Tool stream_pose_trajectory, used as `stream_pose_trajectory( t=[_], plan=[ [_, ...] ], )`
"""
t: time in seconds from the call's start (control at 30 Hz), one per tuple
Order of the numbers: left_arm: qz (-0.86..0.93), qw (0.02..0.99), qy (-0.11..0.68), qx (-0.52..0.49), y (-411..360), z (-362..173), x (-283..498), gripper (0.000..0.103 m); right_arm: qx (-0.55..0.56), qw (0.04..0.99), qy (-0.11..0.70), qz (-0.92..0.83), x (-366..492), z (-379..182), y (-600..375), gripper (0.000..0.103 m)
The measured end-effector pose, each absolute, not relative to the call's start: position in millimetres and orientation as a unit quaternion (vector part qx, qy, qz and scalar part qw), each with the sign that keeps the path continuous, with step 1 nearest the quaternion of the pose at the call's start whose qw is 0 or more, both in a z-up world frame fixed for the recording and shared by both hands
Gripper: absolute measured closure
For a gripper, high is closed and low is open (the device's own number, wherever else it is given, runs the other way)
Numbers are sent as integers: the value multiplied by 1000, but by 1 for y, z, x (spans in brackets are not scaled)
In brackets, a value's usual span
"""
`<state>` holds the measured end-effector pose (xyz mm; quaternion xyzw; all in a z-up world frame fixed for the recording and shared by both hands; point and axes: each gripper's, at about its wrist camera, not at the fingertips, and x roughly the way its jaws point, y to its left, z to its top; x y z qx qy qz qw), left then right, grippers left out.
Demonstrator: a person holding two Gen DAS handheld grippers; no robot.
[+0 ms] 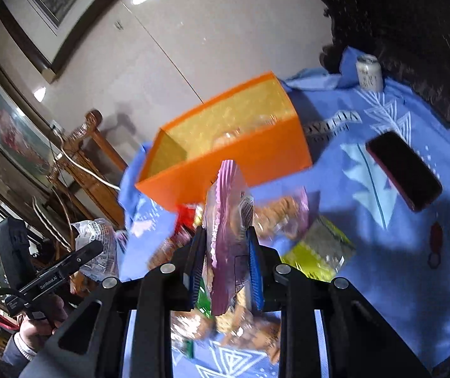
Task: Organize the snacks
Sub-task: 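Carry both bags over the orange box and open both tools to drop them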
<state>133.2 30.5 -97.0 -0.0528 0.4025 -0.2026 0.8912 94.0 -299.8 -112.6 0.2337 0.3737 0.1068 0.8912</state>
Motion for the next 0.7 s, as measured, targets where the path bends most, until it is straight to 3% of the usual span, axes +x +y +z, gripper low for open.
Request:
stream_pose_trajectory(
  t=[0.67,0.7],
  plan=[
    [-214,918,334,-12,-21,-20,285,57,183,928,300,120,245,-38,-294,77],
    [-211,918,335,-8,-23,-19,294,53,179,930,300,119,255,-38,-293,77]
  ],
)
